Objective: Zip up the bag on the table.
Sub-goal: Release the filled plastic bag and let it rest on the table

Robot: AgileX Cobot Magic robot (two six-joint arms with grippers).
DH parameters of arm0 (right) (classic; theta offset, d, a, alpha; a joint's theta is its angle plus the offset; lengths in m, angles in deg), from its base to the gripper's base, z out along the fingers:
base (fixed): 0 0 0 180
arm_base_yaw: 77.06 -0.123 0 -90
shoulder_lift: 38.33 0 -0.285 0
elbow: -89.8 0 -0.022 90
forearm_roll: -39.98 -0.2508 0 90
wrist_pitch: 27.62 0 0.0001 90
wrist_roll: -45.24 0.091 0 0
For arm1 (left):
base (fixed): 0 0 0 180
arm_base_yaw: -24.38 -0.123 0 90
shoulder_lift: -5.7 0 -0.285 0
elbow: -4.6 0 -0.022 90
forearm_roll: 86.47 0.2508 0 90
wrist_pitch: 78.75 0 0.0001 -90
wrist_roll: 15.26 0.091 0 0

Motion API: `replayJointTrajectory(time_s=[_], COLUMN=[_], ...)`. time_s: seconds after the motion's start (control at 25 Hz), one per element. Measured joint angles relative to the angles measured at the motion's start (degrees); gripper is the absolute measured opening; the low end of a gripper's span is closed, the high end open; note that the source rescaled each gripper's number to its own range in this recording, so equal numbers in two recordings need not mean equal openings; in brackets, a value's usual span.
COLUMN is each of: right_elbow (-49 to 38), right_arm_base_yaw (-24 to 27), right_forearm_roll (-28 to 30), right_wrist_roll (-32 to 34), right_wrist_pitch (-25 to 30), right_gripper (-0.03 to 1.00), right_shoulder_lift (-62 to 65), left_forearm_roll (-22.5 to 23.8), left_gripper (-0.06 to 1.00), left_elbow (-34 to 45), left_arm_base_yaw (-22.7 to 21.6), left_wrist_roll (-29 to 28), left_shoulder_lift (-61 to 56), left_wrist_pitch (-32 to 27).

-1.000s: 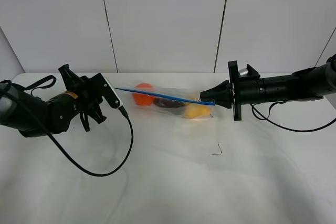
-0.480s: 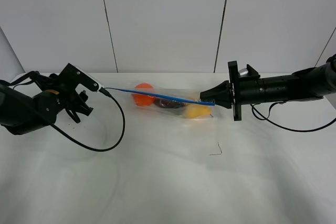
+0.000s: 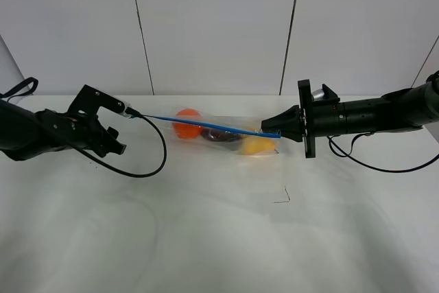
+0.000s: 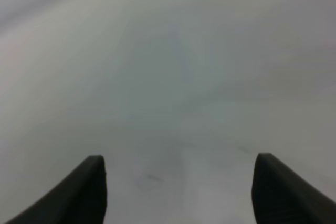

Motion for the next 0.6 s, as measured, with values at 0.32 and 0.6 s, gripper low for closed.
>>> replayJointTrajectory(time_s=[0.32, 0.6], right_elbow=[0.0, 0.0], right_arm_base_yaw=[0.0, 0.0], right_forearm_roll=[-0.2, -0.3], right_wrist_roll=[0.0, 0.0], right_wrist_pitch=[0.0, 0.0], right_gripper=[0.00, 0.00], right_shoulder_lift=[0.0, 0.0], left_forearm_roll=[-4.1, -4.1], left_gripper=[0.75, 0.75], left_elbow=[-12.8, -20.2], left_arm_base_yaw=[-6.6, -8.4], left_wrist_roll=[-3.1, -11.1], left_shoulder_lift=[-0.2, -0.6], left_wrist_pitch=[-36.4, -51.0])
